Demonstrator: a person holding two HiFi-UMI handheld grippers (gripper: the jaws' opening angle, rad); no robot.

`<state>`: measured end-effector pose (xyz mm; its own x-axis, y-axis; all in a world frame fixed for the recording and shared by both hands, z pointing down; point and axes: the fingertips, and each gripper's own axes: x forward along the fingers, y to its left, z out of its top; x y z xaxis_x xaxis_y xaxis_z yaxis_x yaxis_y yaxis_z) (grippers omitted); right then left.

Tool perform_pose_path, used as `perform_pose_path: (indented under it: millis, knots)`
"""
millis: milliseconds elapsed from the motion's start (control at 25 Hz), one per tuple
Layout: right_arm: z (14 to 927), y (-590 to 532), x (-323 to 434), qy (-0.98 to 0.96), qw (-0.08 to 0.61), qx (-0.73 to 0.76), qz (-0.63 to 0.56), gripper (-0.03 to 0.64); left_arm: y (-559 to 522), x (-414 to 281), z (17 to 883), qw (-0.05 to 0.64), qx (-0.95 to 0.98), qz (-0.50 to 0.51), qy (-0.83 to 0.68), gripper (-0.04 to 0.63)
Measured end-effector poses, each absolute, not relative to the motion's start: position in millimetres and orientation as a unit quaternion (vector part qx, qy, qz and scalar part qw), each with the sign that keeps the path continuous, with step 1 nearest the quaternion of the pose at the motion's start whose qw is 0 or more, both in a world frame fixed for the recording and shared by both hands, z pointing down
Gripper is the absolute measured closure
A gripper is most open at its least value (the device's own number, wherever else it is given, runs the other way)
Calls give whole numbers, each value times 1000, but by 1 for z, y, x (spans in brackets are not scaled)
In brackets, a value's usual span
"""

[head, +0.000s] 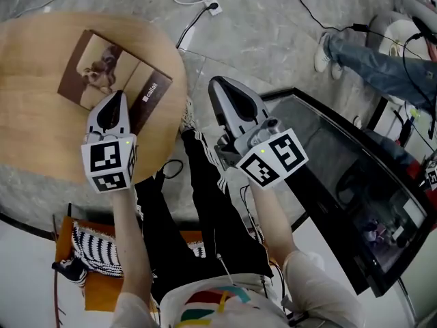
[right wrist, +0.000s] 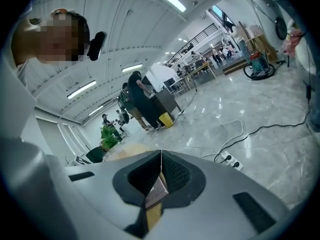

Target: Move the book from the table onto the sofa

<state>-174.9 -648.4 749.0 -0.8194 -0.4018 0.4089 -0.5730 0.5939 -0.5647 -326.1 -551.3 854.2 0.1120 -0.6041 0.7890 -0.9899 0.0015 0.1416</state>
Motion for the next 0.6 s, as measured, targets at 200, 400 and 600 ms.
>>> perform_pose_path:
  millis: [200,400,600]
  knots:
    - [765,-633,-184,-871,114,220,424,601,-550,-323,858,362,656,267,-606,589]
    - [783,-624,-183,-857,119,210,455,573,-551,-319,859,361,665,272,-595,589]
    - [802,-624,-183,-831,112,201,506,390,-568,-299,860,355,683,269,-579,589]
